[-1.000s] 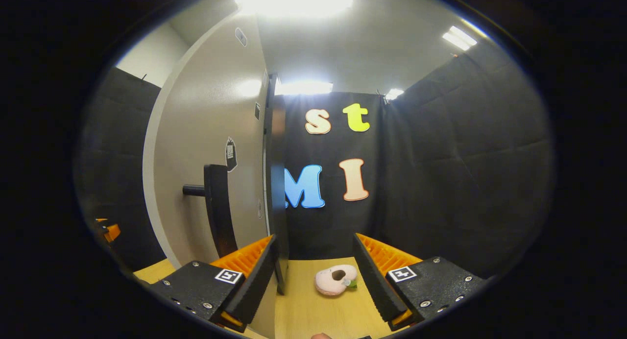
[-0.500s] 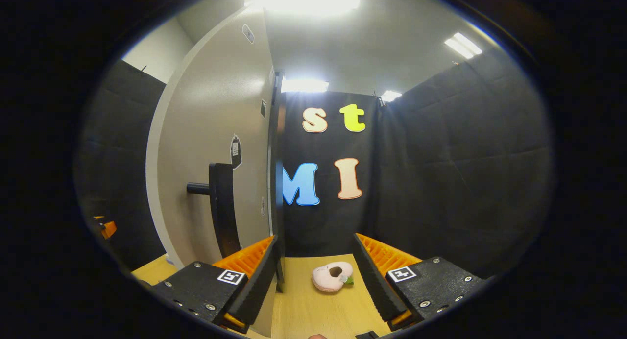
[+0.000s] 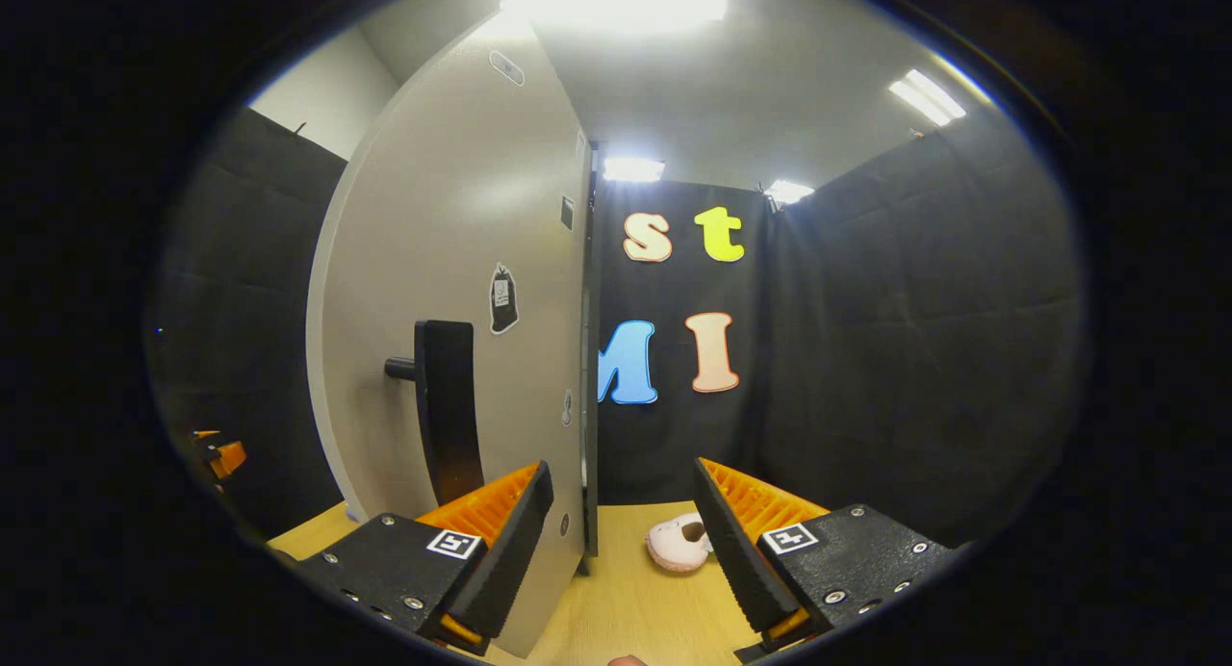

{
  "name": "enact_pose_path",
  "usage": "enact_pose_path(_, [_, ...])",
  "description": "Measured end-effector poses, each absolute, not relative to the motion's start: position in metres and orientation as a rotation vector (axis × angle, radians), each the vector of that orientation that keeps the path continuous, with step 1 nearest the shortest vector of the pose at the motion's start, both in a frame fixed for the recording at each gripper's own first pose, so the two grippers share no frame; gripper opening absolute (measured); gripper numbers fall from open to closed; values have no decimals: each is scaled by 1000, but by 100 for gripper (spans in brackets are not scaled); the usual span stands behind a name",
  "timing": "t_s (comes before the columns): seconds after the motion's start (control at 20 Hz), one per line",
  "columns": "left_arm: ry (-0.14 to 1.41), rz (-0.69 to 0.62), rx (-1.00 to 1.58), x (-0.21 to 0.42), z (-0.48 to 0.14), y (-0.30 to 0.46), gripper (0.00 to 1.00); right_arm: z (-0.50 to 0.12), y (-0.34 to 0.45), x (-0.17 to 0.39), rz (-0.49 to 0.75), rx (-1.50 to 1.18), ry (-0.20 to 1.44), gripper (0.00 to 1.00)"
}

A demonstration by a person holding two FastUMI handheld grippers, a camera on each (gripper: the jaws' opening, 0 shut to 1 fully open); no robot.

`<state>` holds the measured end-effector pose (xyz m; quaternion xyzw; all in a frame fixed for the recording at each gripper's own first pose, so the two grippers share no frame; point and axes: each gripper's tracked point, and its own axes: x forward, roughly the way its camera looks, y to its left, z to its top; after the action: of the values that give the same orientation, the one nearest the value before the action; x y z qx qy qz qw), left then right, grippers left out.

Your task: Open the cabinet door with the right hand, grasp the bottle in the cabinet with the left hand and place it on the coaster, then close the cabinet door with the right hand.

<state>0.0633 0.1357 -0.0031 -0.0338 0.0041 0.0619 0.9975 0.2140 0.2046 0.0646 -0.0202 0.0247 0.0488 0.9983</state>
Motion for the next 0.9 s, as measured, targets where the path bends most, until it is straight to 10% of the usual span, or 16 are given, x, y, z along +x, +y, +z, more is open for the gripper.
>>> enact_pose_path(0.9, [44,170,-47,36,-30,221,80,63,329,230,214,-18,34,91])
